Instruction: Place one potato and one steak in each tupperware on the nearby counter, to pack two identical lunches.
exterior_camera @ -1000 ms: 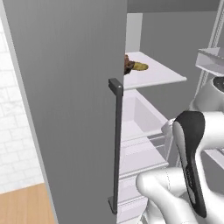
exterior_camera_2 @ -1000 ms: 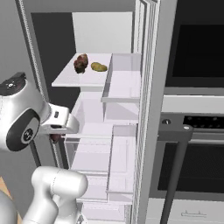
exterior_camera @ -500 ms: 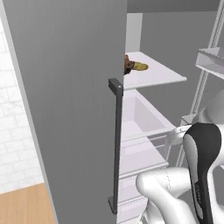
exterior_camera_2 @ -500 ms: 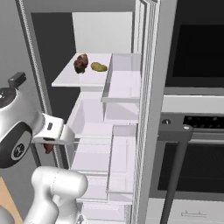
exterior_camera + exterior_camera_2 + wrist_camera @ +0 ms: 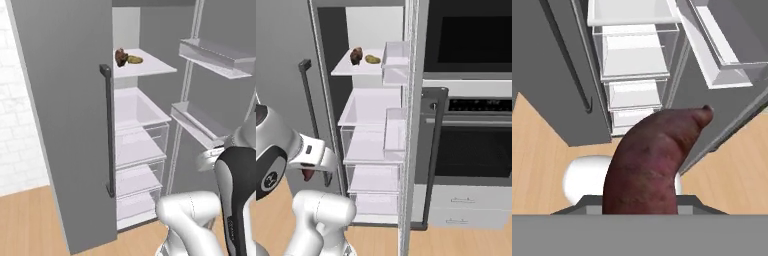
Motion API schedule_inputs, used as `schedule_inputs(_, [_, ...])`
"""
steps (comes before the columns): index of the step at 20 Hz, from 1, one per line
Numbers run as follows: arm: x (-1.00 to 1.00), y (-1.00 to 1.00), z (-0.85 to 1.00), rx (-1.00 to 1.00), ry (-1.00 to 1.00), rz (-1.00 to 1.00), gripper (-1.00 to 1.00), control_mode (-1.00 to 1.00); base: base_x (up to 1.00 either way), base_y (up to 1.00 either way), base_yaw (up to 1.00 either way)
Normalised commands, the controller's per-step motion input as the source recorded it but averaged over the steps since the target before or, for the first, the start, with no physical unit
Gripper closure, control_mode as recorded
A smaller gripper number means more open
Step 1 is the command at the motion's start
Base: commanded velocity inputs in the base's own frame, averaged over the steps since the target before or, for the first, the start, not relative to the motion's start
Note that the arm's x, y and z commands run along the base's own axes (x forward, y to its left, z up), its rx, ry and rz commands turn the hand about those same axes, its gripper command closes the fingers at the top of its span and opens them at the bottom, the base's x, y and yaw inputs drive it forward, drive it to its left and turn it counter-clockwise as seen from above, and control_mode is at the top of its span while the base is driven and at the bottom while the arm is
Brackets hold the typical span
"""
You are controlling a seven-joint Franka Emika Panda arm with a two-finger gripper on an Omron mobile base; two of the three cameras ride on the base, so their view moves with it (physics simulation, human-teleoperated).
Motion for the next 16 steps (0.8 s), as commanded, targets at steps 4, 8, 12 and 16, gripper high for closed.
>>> schedule_inputs(4, [0.00, 0.00, 0.00, 0.00, 0.00, 0.00, 1.00, 1.00, -0.95, 0.00, -0.50])
schedule_inputs(8, [0.00, 0.00, 0.00, 0.00, 0.00, 0.00, 1.00, 1.00, -0.78, -0.06, -0.68])
schedule_inputs(12, [0.00, 0.00, 0.00, 0.00, 0.00, 0.00, 1.00, 1.00, -0.24, -0.40, -0.65])
schedule_inputs(16, [0.00, 0.00, 0.00, 0.00, 0.00, 0.00, 1.00, 1.00, 0.16, -0.61, -0.15])
